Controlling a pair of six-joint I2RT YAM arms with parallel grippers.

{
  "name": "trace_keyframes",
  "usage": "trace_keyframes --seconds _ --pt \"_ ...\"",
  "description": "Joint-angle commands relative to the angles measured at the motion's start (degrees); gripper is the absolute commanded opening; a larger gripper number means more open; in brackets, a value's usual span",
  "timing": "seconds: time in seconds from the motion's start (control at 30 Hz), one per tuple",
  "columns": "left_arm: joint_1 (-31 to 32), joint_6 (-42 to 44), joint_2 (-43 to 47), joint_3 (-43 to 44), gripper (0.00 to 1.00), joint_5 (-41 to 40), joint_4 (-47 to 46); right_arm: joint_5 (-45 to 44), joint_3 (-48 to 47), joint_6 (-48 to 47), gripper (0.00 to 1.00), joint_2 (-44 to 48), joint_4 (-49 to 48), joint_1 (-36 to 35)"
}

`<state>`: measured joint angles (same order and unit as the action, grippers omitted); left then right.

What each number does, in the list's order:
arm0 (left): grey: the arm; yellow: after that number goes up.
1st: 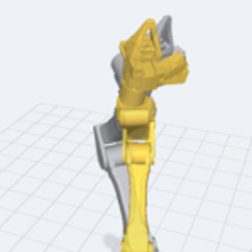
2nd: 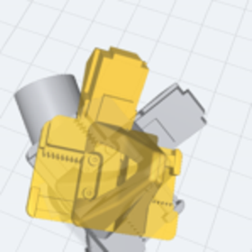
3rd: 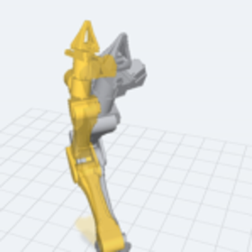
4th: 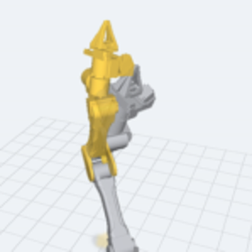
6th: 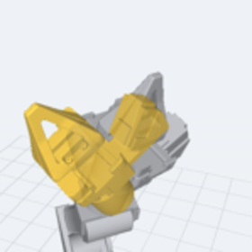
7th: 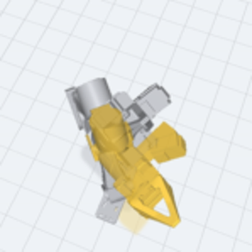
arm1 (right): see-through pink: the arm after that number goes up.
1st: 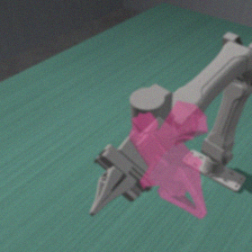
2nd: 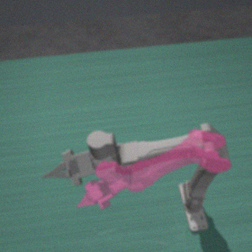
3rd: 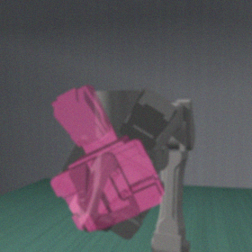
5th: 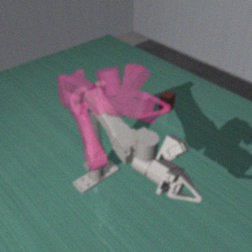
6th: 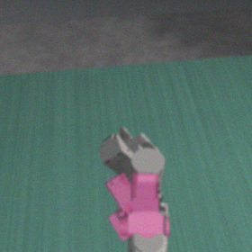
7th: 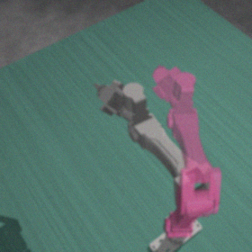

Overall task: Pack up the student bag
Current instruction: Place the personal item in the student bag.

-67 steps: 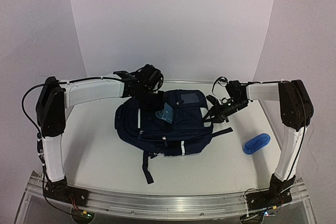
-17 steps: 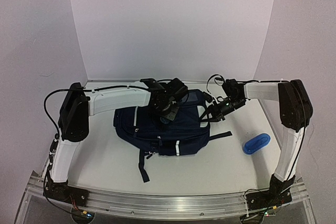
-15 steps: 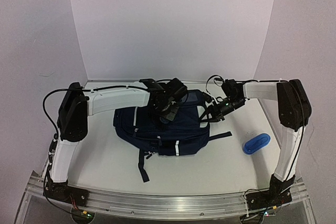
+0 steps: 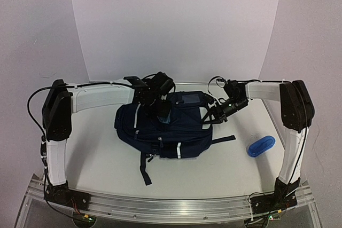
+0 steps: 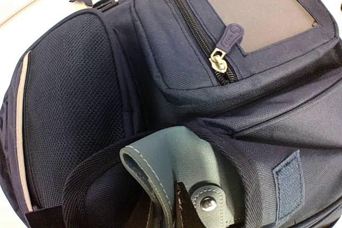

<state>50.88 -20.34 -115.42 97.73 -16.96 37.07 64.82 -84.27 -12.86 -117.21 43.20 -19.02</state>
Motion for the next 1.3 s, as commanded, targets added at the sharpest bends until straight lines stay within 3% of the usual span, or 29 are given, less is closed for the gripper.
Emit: trace_keyframes --seconds 0.0,0.13,0.4,0.57,0.7,0.83,1.0,1.13,1.17,1.27 --pt "-5.82 -0.45 2.98 0.03 0.0 -21.79 0.27 3.24 1.03 -4.0 0.0 0.64 13.53 -0.53" --pt "-4.71 -0.36 1.1 2.06 0.0 -18.58 -0.79 4.33 1.33 -3.55 0.0 0.54 13.36 -0.6" --pt "-1.33 -12.31 -4.15 4.74 0.0 -5.22 -4.27 8.02 1.07 -2.98 0.0 0.4 12.72 -2.97" --pt "-1.31 -18.49 -2.15 0.89 0.0 4.87 -13.16 4.5 1.36 -2.24 0.0 0.3 10.52 -3.57" --pt "-1.72 -21.05 1.74 -3.74 0.0 11.9 -19.6 0.72 2.34 5.15 0.02 1.46 2.05 -3.56" --pt "-2.49 -24.12 4.47 -7.88 0.0 20.85 -25.03 -0.14 2.12 10.5 0.14 1.93 -3.41 -3.54" --pt "-5.27 -31.6 7.33 -17.62 0.0 28.95 -34.64 -0.58 2.11 11.01 0.25 2.46 -3.67 -3.56" --pt "-5.7 -31.79 7.09 -18.21 0.0 31.23 -32.19 -0.94 3.1 10.82 0.36 3.69 -3.64 -3.31" --pt "-5.83 -32.1 6.49 -17.99 0.03 32.48 -31.49 -0.72 3.21 10.94 0.37 3.69 -3.65 -3.31" --pt "-6.77 -33.24 5.05 -16.15 0.26 34.14 -24.86 -1.19 3.32 11.46 0.42 3.49 -3.55 -3.13"
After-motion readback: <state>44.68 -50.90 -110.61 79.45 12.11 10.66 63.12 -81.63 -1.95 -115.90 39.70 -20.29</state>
